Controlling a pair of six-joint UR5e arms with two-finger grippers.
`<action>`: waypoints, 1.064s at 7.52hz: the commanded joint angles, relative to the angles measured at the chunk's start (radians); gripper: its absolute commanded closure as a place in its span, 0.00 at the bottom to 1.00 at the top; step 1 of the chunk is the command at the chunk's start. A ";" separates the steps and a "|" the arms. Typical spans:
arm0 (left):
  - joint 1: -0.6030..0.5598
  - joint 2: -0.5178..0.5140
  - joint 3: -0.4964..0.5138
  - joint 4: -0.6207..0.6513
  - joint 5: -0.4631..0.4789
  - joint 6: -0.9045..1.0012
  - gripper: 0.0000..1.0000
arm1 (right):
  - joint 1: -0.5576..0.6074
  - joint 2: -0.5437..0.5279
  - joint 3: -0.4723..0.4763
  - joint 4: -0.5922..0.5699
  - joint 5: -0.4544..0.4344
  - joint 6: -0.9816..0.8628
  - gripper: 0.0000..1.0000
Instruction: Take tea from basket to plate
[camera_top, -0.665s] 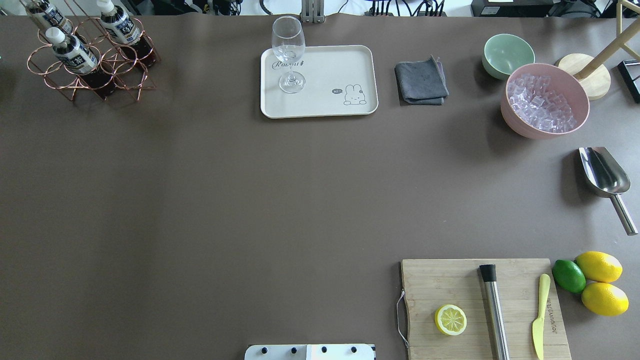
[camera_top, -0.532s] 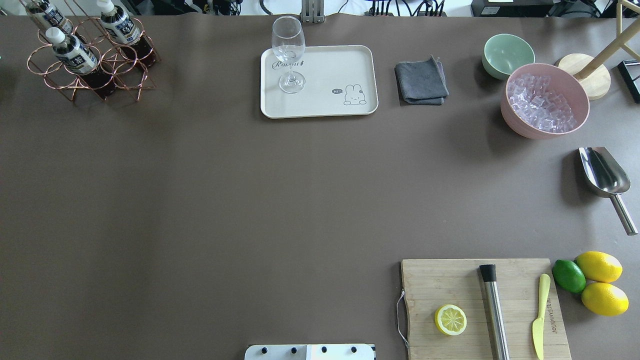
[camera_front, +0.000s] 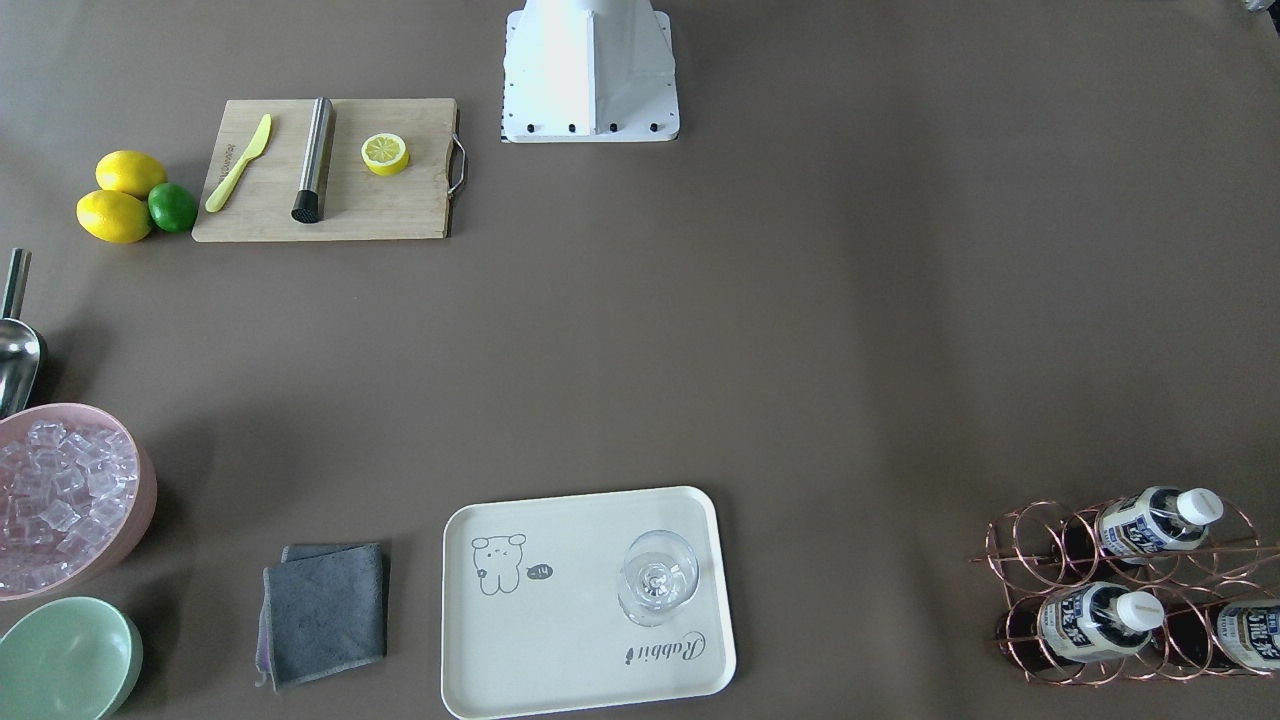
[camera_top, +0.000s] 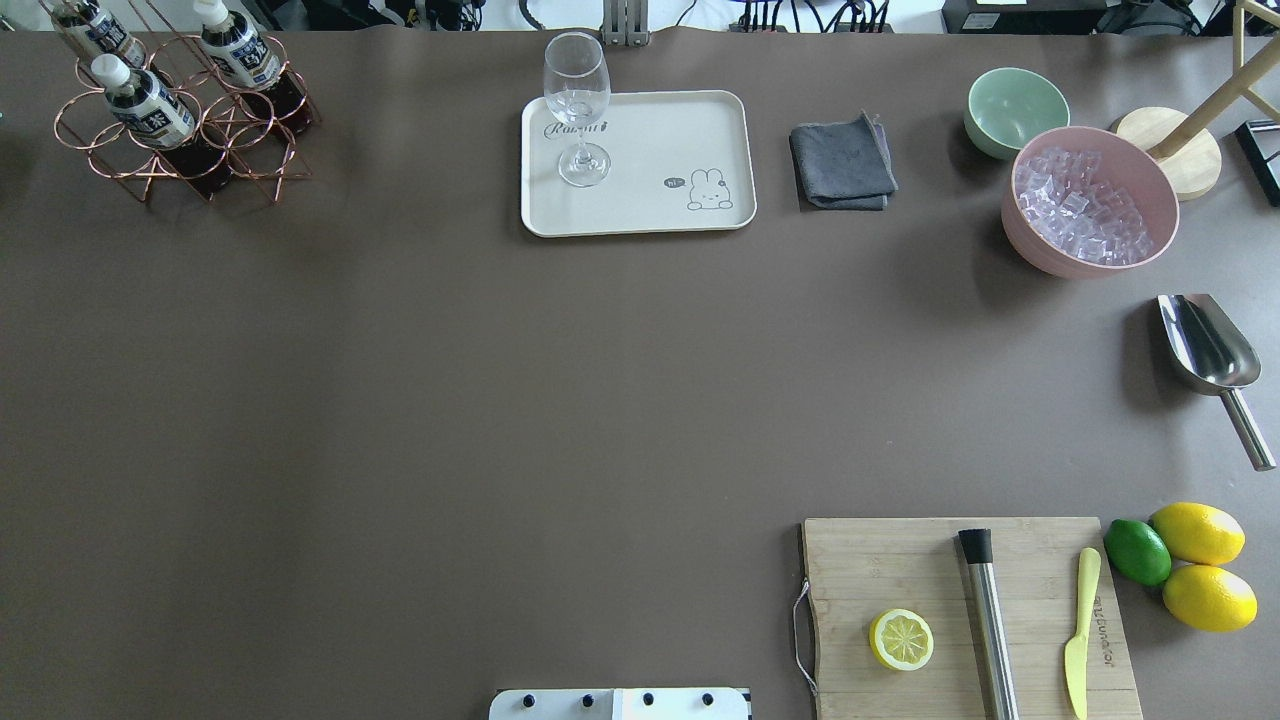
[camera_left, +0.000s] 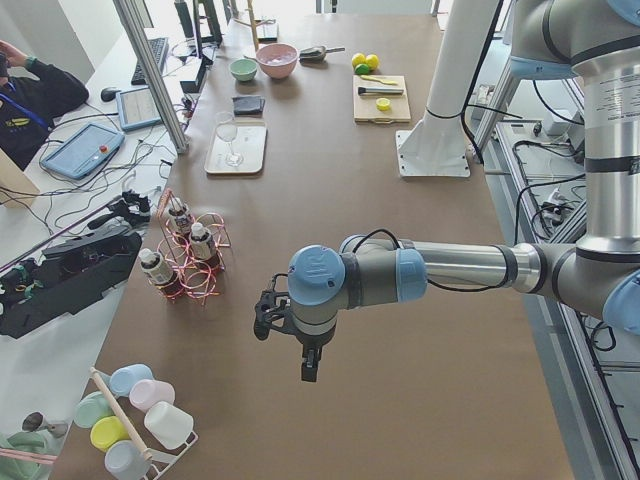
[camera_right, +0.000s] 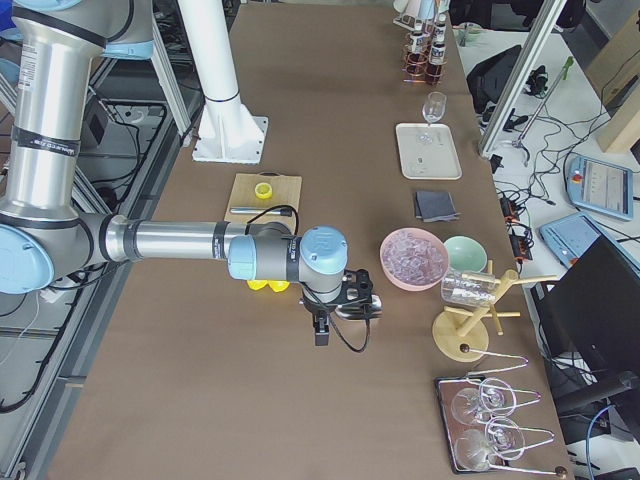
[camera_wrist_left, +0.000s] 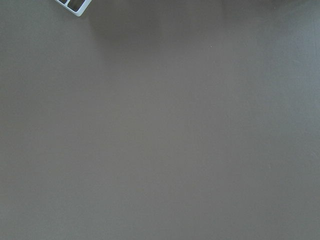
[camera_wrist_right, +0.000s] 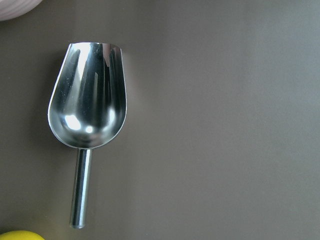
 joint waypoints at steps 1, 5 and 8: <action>0.000 -0.073 -0.002 0.001 0.011 0.000 0.02 | 0.000 -0.001 -0.004 -0.001 -0.002 0.001 0.00; 0.035 -0.253 0.076 -0.003 0.048 0.068 0.02 | 0.001 -0.004 -0.004 -0.003 -0.017 0.001 0.00; 0.036 -0.286 0.073 -0.032 0.044 0.439 0.02 | 0.001 -0.001 -0.004 -0.003 -0.044 -0.001 0.00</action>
